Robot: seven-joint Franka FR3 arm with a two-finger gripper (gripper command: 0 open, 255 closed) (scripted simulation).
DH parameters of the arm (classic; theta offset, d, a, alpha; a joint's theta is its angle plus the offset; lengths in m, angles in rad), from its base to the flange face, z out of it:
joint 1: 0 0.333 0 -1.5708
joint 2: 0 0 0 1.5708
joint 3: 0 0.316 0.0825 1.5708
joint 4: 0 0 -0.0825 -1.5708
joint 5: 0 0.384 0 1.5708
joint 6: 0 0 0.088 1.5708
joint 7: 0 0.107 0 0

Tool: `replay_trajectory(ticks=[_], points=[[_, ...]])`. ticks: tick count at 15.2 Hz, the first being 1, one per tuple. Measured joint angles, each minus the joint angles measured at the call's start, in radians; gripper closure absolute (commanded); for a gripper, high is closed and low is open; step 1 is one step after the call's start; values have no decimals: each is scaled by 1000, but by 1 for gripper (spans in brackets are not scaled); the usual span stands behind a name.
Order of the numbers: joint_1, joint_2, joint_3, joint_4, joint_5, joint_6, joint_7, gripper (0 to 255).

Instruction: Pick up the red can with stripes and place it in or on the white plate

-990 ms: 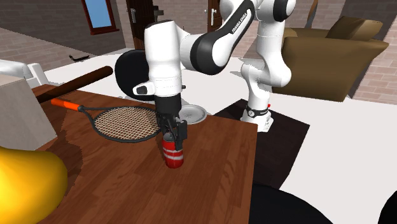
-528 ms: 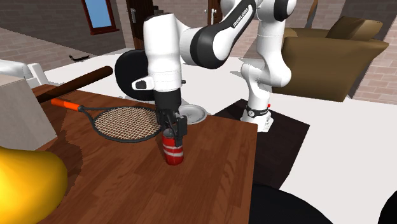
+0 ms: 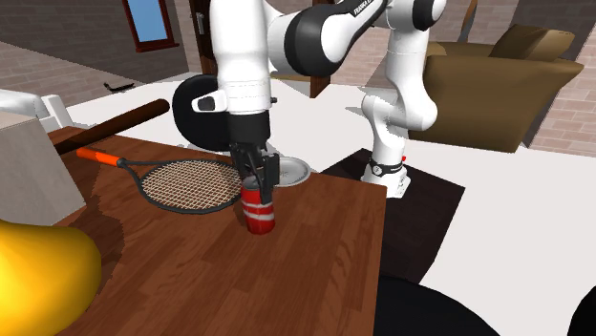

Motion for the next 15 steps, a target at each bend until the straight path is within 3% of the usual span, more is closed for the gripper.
replay_trajectory(ticks=[6,15], points=[[-1,-18,-1,54,-7,-71,12,255],[-59,-247,-59,-181,-23,-82,-97,255]])
